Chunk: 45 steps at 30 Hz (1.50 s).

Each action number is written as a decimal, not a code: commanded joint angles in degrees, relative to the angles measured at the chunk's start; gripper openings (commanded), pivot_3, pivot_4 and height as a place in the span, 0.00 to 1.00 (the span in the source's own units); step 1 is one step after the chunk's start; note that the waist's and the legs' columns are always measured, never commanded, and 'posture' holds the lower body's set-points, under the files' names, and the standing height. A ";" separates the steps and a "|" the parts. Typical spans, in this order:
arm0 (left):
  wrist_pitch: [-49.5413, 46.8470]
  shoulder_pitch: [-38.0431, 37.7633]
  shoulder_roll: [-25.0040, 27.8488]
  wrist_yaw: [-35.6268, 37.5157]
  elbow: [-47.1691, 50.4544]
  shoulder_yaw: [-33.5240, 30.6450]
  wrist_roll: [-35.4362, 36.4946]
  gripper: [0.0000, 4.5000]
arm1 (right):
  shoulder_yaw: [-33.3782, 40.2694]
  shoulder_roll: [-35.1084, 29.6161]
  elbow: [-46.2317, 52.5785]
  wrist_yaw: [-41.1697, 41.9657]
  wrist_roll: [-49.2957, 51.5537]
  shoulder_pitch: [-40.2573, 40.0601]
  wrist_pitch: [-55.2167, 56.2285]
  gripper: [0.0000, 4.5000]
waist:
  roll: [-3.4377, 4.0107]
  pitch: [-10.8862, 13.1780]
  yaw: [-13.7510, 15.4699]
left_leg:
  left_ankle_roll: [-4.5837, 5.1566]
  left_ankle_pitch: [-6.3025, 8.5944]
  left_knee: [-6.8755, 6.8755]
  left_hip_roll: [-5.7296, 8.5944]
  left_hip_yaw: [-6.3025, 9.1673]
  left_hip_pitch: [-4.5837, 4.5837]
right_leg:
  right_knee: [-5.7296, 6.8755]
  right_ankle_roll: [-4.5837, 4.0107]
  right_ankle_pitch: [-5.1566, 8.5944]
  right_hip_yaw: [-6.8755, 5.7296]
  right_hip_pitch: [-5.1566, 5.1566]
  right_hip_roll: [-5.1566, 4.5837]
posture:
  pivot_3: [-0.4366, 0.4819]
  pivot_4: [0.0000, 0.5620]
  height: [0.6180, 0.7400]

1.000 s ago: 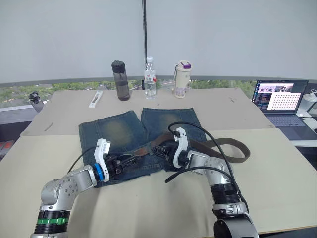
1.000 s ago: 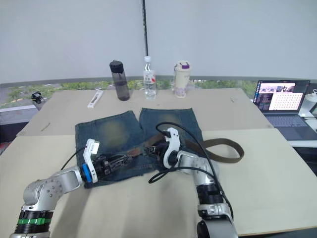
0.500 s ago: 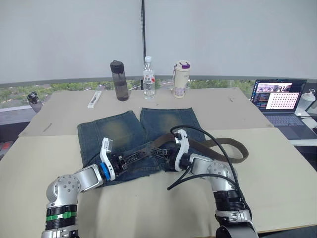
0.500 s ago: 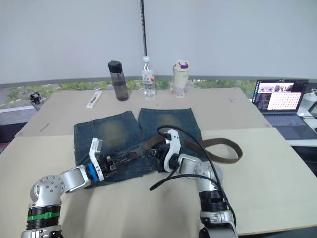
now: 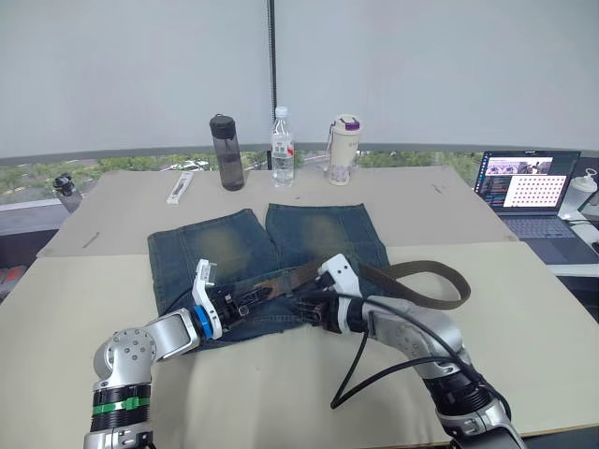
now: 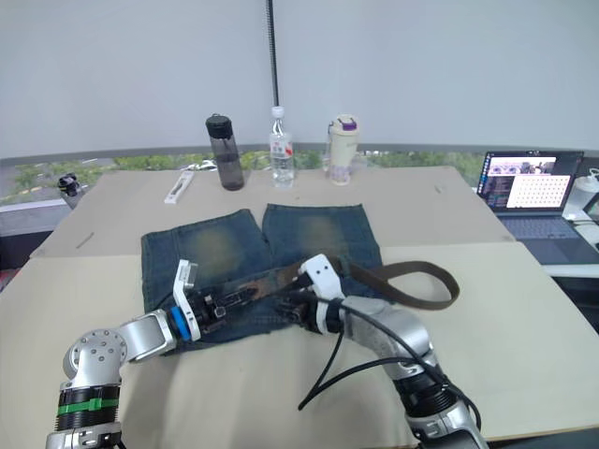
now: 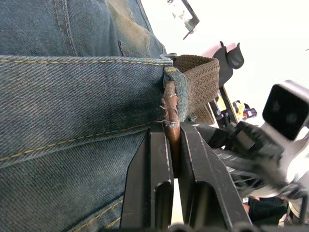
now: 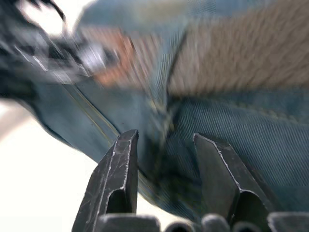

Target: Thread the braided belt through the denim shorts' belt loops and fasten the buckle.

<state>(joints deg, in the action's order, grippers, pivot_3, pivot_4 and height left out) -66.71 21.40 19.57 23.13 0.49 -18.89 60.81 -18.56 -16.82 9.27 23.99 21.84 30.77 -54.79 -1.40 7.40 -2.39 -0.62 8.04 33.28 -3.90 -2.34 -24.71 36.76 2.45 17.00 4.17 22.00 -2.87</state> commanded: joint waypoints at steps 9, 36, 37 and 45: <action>1.30 1.37 0.05 1.70 2.37 2.78 -0.34 0.00 | 6.21 -3.23 0.81 -0.66 -3.22 -1.04 0.46 0.01 | -0.03 -0.01 1.07 | -0.04 -0.02 0.07 0.04 0.04 0.05 | -0.02 0.00 0.00 -0.04 -0.05 -0.04 | 0.48 0.27 1.00; -4.67 -7.01 9.02 5.81 8.04 -4.92 14.99 0.00 | 30.92 -10.74 27.48 12.04 31.05 -15.45 -17.73 0.55 | -0.09 0.00 1.60 | -0.05 -0.01 0.04 0.08 -0.18 -0.02 | -0.58 0.06 -0.02 -0.19 -0.10 -0.39 | 0.48 0.27 1.00; -4.81 -6.88 8.50 5.17 8.77 -4.38 16.03 0.00 | 30.16 -9.14 26.76 10.92 32.73 -14.37 -18.47 0.55 | -0.13 -0.01 1.55 | -0.05 -0.01 0.04 0.07 -0.17 0.02 | -0.58 0.06 -0.02 -0.20 -0.10 -0.38 | 0.48 0.27 1.00; -4.31 -4.28 6.41 1.68 8.99 -1.79 21.68 0.00 | 23.33 2.88 12.90 3.68 32.15 -5.20 -16.85 0.55 | -0.14 -0.01 1.37 | -0.04 -0.02 0.02 0.08 -0.04 0.01 | -0.54 -0.04 -0.09 -0.16 -0.05 -0.25 | 0.48 0.27 1.00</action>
<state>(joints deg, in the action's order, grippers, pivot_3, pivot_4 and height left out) -71.40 16.30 25.56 24.49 8.19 -20.92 80.82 4.60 -14.70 23.67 28.29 53.95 24.28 -73.08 -1.54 7.39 -1.02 -0.66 8.01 33.30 -3.82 -2.40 -24.71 36.22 2.41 16.91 4.02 21.94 -3.12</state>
